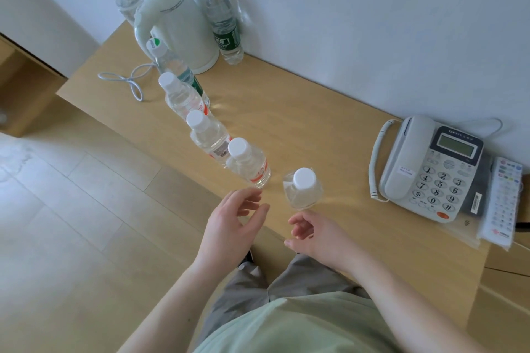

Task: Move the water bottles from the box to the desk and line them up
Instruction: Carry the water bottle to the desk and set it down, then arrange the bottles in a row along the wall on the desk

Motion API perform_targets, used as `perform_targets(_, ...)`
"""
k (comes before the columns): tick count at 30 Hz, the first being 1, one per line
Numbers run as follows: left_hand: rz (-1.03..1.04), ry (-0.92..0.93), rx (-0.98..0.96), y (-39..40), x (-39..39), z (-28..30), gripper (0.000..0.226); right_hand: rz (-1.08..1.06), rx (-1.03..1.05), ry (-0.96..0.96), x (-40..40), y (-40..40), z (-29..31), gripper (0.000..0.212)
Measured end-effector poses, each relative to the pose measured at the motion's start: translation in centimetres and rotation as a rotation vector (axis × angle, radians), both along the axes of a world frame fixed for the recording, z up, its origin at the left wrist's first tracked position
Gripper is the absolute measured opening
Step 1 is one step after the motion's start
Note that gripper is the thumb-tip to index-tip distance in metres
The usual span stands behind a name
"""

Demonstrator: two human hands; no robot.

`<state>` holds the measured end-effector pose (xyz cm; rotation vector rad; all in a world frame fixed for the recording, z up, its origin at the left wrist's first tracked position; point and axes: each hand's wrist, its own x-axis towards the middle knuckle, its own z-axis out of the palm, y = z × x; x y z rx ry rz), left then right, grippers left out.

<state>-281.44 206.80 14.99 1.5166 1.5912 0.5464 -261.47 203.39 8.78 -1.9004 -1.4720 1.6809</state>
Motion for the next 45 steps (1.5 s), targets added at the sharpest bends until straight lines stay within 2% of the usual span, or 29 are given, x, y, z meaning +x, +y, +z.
perform_targets(8,-0.038,0.010,0.025,2.5,-6.5,0.2,0.022,-0.022,0.047,0.031,-5.9,1.6,1.9,0.037)
perform_targets(16,-0.177,-0.073,0.060,7.0,-14.4,1.1,0.018,-0.213,0.190,-0.009,-14.0,3.7,5.2,0.035)
perform_targets(23,-0.312,-0.120,0.078,10.8,-18.4,1.6,0.018,-0.308,0.252,0.001,-20.5,5.7,6.7,0.033)
perform_targets(37,-0.299,-0.159,0.104,15.9,-18.8,2.8,0.017,-0.322,0.378,-0.036,-21.7,12.4,10.0,0.032)
perform_targets(45,-0.192,-0.208,0.150,19.8,-16.6,5.2,0.013,-0.300,0.427,0.099,-20.6,16.8,12.6,0.037)
